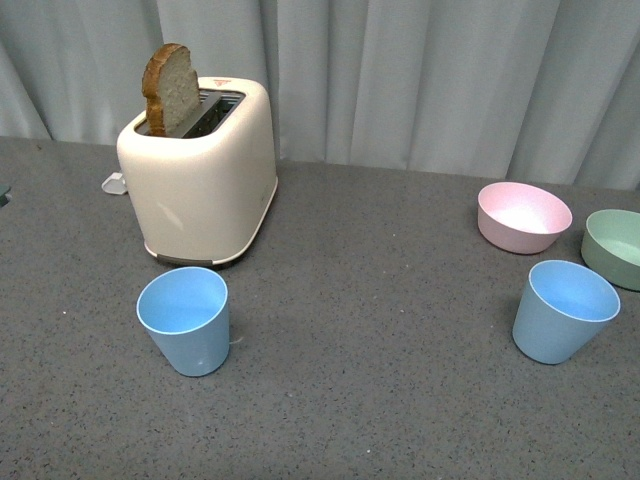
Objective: Stack blue cups with both arms
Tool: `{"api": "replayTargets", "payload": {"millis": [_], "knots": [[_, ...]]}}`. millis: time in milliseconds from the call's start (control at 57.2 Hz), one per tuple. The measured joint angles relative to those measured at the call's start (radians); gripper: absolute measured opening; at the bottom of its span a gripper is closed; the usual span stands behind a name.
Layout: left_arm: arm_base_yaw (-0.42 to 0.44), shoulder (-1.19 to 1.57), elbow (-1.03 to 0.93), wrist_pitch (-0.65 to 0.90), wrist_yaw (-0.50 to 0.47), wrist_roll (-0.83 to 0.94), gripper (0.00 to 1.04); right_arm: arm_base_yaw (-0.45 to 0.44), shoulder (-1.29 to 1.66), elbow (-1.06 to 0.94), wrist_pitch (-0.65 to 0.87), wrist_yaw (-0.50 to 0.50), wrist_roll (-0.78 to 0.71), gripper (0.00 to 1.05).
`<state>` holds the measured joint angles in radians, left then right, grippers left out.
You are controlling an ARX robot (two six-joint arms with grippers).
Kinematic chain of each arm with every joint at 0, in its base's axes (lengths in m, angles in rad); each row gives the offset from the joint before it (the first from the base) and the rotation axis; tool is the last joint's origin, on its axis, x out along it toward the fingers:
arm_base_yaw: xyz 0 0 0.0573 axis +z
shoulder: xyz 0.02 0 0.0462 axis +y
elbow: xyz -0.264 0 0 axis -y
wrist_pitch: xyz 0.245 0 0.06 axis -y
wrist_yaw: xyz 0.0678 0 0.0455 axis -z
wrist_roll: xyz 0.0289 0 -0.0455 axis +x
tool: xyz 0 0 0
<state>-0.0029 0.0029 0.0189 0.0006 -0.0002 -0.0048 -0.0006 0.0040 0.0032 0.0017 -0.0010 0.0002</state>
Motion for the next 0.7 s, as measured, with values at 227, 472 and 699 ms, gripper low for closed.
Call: {"api": "replayTargets", "payload": {"millis": [227,472,699], "knots": [[0.0,0.0,0.0,0.0,0.0,0.0,0.98,0.0,0.0,0.0,0.0,0.0,0.0,0.95],[0.0,0.0,0.0,0.0,0.0,0.0,0.98,0.0,0.0,0.0,0.0,0.0,0.0,0.95],[0.0,0.0,0.0,0.0,0.0,0.0,0.98,0.0,0.0,0.0,0.0,0.0,0.0,0.95]]}}
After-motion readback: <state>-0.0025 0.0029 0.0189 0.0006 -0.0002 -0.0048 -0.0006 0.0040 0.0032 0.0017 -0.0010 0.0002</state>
